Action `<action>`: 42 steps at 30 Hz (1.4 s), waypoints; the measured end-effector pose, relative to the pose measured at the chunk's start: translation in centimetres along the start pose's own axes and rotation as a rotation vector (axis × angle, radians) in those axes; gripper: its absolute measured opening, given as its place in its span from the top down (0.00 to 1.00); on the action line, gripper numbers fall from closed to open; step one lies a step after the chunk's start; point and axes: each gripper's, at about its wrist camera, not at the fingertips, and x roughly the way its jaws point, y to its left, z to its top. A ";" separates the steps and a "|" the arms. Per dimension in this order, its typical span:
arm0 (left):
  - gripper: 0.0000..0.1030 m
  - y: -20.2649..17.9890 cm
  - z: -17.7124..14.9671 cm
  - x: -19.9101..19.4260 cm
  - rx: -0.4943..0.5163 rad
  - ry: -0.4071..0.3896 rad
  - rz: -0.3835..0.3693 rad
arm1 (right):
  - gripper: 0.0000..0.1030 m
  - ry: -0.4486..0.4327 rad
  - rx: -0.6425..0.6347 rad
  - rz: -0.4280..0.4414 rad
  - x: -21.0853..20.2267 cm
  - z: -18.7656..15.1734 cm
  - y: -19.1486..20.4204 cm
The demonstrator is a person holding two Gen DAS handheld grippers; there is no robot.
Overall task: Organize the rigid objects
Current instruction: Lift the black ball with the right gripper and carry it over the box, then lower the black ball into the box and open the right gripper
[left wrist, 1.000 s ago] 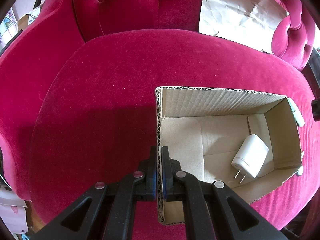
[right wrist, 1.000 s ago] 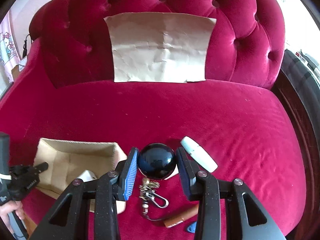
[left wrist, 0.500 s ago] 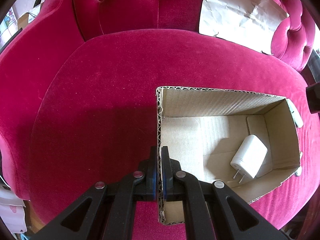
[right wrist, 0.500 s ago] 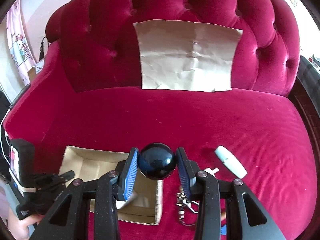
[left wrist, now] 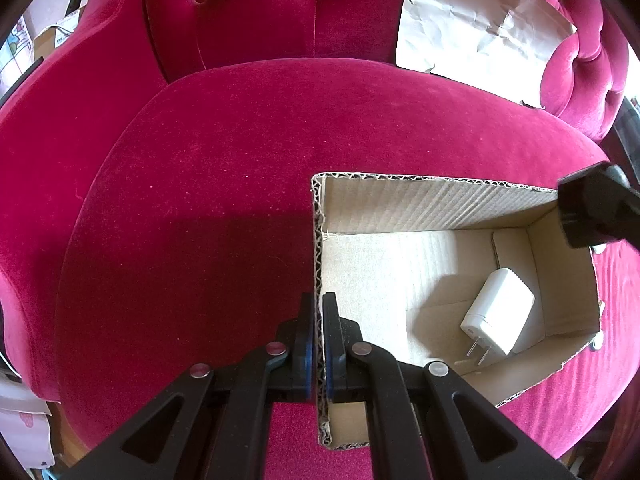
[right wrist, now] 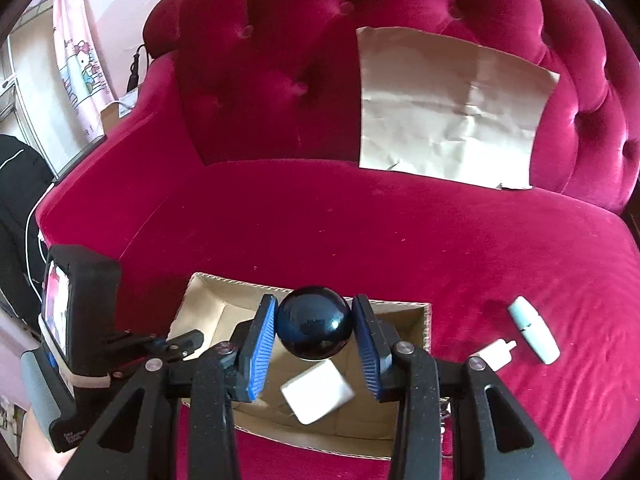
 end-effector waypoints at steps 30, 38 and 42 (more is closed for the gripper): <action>0.96 0.3 0.0 0.0 0.001 0.001 -0.009 | 0.60 0.083 -0.014 0.103 4.9 -2.5 1.9; 0.96 0.4 0.1 0.0 0.001 0.001 -0.014 | 0.22 0.042 0.002 0.059 4.4 -2.4 1.7; 0.96 0.4 0.1 0.2 0.001 0.001 -0.016 | 0.00 0.017 0.021 0.028 4.1 -2.2 1.2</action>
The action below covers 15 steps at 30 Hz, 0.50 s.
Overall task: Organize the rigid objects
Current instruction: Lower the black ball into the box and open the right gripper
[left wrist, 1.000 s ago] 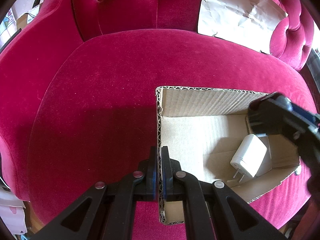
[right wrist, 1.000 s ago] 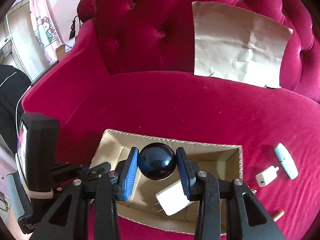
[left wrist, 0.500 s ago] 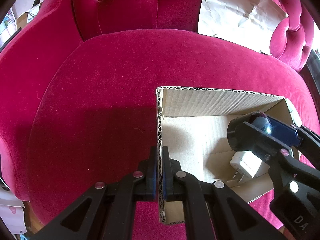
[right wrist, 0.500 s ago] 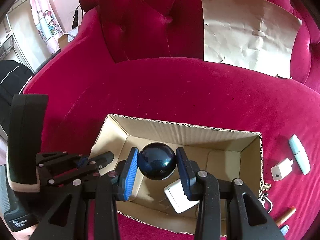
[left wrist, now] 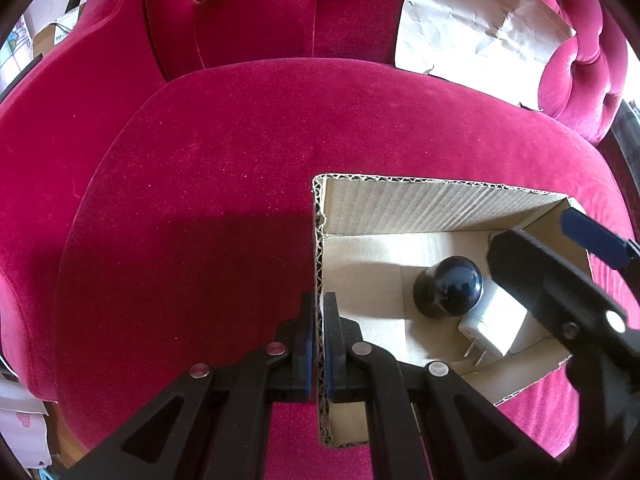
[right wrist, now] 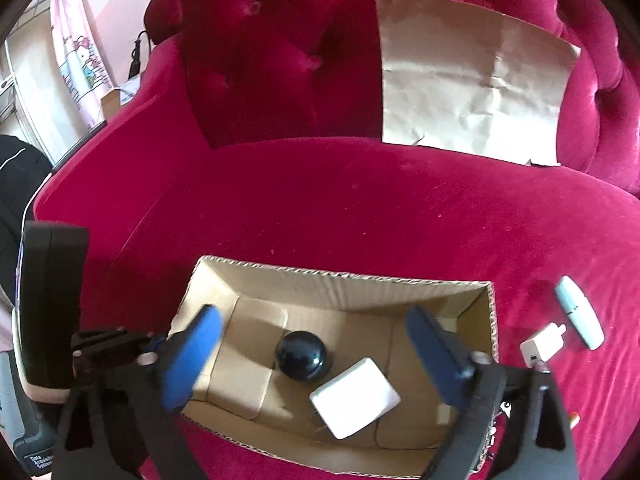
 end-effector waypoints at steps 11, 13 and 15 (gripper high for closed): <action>0.96 -0.2 0.0 0.0 0.002 0.000 -0.001 | 0.00 0.012 -0.020 -0.058 0.2 -0.2 -0.7; 0.96 -0.2 0.1 0.0 0.001 0.000 -0.001 | 0.00 0.001 -0.025 -0.065 -0.2 -0.2 -1.1; 0.96 -0.2 0.1 0.0 0.001 0.000 -0.002 | 0.00 -0.010 -0.017 -0.079 -0.8 0.0 -1.9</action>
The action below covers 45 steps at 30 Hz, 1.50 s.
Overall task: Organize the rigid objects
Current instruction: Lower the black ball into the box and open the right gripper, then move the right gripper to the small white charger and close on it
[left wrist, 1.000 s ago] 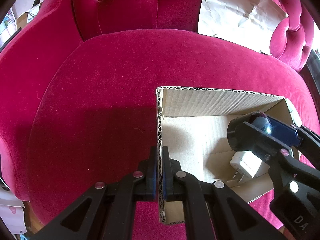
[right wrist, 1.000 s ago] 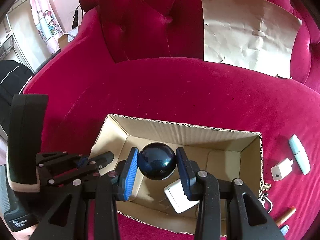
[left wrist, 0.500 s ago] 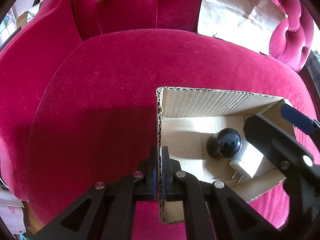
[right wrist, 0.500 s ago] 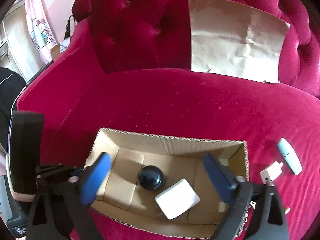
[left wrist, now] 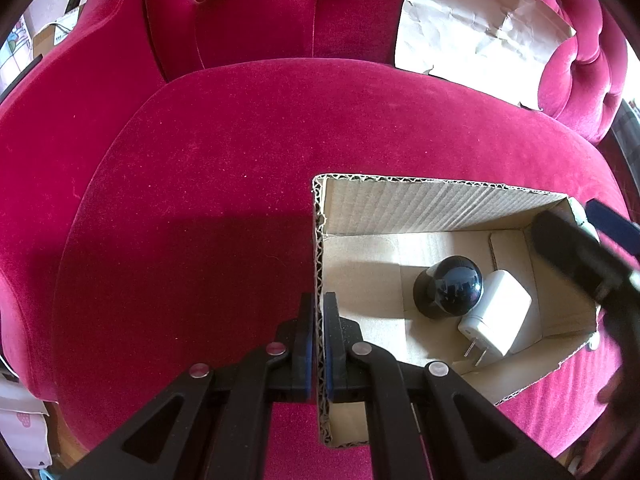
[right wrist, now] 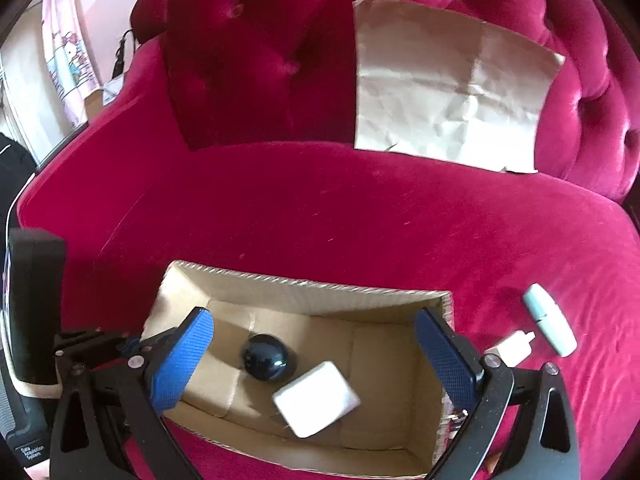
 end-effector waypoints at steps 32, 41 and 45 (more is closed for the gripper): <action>0.96 0.3 -0.1 -0.3 -0.004 0.002 0.008 | 0.00 -0.014 0.137 -0.233 -2.2 -0.9 -13.9; 0.96 0.3 -0.1 -0.3 -0.003 0.002 0.009 | 0.00 0.021 0.112 -0.251 -0.9 -2.5 -15.4; 0.97 0.3 -0.1 -0.3 -0.003 0.002 0.010 | 0.00 0.045 0.093 -0.252 -0.1 -3.0 -15.7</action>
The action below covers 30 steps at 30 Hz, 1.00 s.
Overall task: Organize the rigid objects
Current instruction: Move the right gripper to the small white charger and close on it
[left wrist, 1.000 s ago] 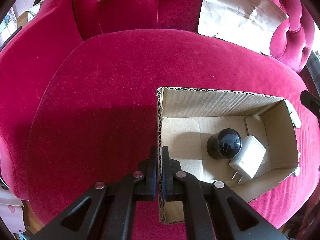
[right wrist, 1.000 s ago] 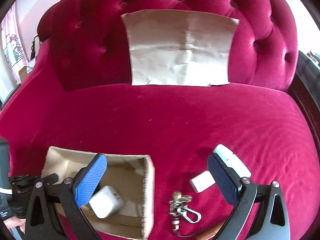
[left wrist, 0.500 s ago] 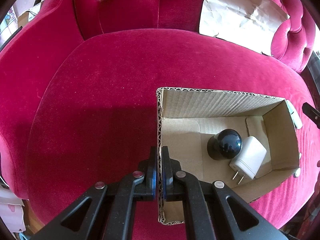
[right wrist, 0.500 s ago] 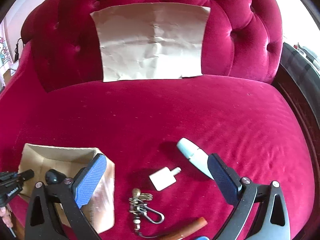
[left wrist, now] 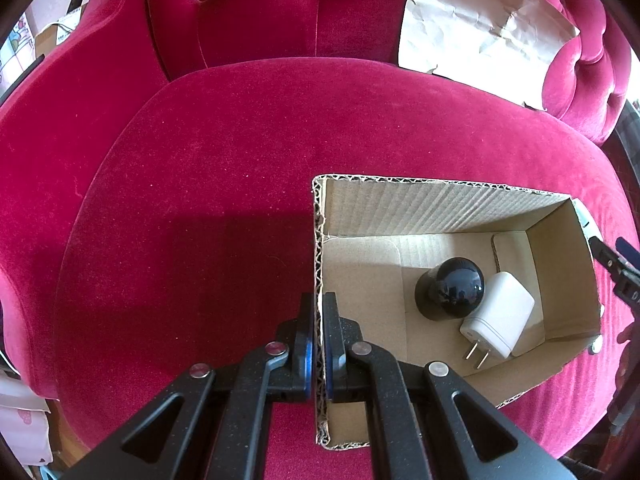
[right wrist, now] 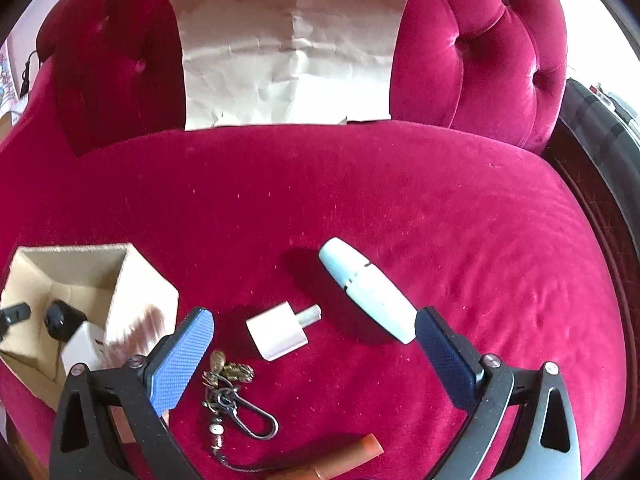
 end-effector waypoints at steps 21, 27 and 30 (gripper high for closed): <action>0.96 0.3 0.0 0.1 0.001 0.001 -0.001 | 0.29 0.111 0.004 0.047 2.4 -0.6 1.1; 0.96 0.2 0.0 0.1 0.000 0.001 -0.002 | 0.68 0.128 0.001 0.069 2.8 -0.8 1.9; 0.96 0.2 0.0 0.1 0.000 0.001 -0.001 | 0.68 0.131 0.011 0.070 2.7 -0.8 1.9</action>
